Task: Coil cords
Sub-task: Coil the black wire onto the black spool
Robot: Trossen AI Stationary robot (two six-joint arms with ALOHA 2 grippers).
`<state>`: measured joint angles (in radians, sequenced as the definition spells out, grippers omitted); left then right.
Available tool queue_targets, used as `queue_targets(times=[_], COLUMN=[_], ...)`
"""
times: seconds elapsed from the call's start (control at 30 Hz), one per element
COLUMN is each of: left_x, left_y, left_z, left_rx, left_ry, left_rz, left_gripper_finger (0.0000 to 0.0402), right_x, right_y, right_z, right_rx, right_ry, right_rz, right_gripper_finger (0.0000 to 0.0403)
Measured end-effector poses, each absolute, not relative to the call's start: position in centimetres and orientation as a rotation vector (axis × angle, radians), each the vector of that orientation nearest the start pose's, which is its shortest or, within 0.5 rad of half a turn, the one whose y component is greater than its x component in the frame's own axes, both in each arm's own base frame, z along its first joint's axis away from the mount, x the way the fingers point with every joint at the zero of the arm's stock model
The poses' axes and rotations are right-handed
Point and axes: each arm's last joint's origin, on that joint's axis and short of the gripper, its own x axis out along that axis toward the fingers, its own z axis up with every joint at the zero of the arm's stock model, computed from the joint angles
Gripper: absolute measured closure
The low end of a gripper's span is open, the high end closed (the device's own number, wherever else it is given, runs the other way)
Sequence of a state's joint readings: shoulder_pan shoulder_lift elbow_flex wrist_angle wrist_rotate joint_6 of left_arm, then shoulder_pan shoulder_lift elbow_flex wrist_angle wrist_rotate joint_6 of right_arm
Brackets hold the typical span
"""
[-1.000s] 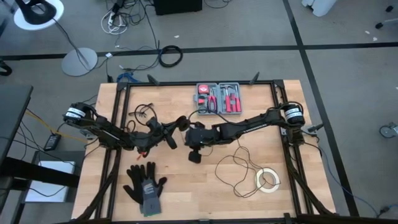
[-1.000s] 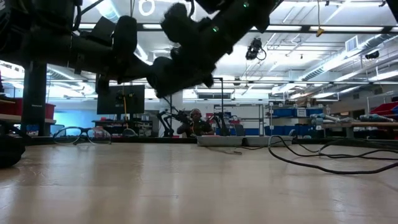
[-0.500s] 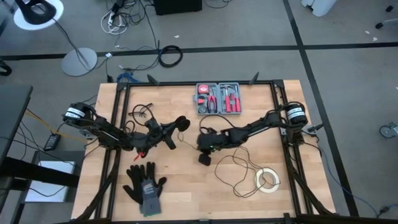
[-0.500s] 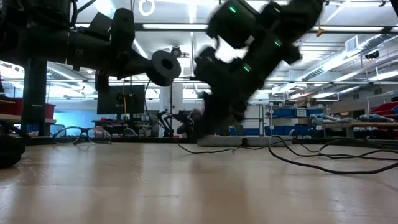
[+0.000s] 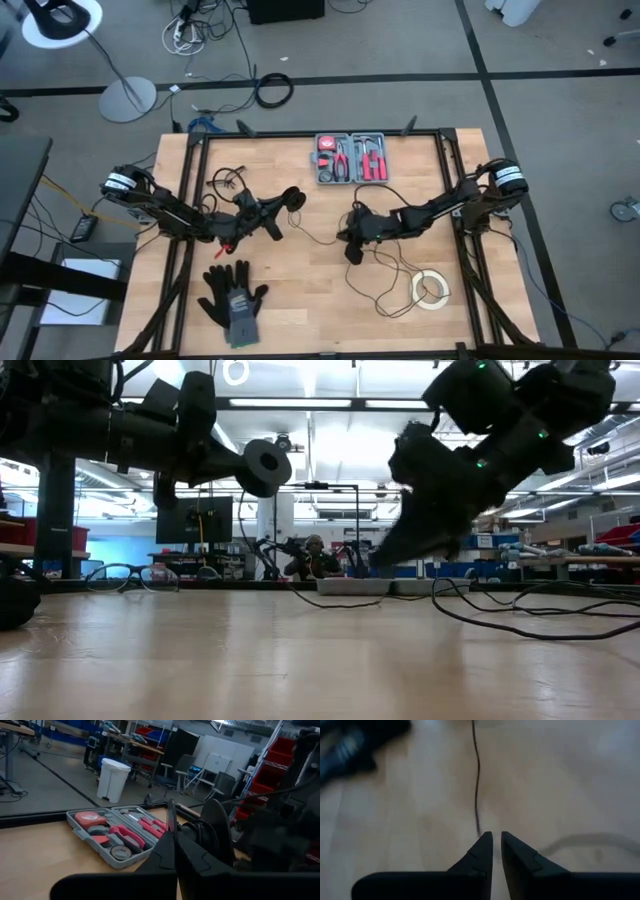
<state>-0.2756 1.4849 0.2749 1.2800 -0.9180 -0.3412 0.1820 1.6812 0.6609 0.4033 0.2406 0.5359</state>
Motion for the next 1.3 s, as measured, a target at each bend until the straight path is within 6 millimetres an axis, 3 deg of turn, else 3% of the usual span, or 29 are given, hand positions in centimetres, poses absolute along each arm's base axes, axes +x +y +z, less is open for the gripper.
queue_targets(times=[0.1, 0.23, 0.47, 0.6, 0.97, 1.3], left_x=[22.3, 22.3, 22.3, 22.3, 22.3, 22.3], left_y=[-3.9, -3.9, -3.9, -4.0, -4.0, -4.0], left_z=[16.5, 16.6, 16.7, 16.7, 16.7, 16.8], left_rx=[-0.370, -0.374, -0.362, -0.363, -0.365, -0.369], left_ry=[-0.170, -0.176, -0.182, -0.182, -0.184, -0.191], left_rz=[0.626, 0.619, 0.619, 0.606, 0.602, 0.601], left_gripper_finger=[0.0401, 0.0402, 0.0402, 0.0401, 0.0401, 0.0402], right_x=[31.3, 33.2, 36.6, 37.9, 37.9, 38.0], right_y=[4.8, 5.1, 5.1, 5.0, 4.2, 3.8], right_z=[14.0, 13.4, 11.2, 10.9, 10.6, 10.6], right_rx=[0.335, 0.226, 0.196, 0.205, 0.201, 0.201], right_ry=[0.435, 0.381, 0.417, 0.402, 0.446, 0.446], right_rz=[-0.186, -0.146, -0.161, -0.158, -0.170, -0.186], right_gripper_finger=[0.0364, 0.0364, 0.0364, 0.0364, 0.0362, 0.0328])
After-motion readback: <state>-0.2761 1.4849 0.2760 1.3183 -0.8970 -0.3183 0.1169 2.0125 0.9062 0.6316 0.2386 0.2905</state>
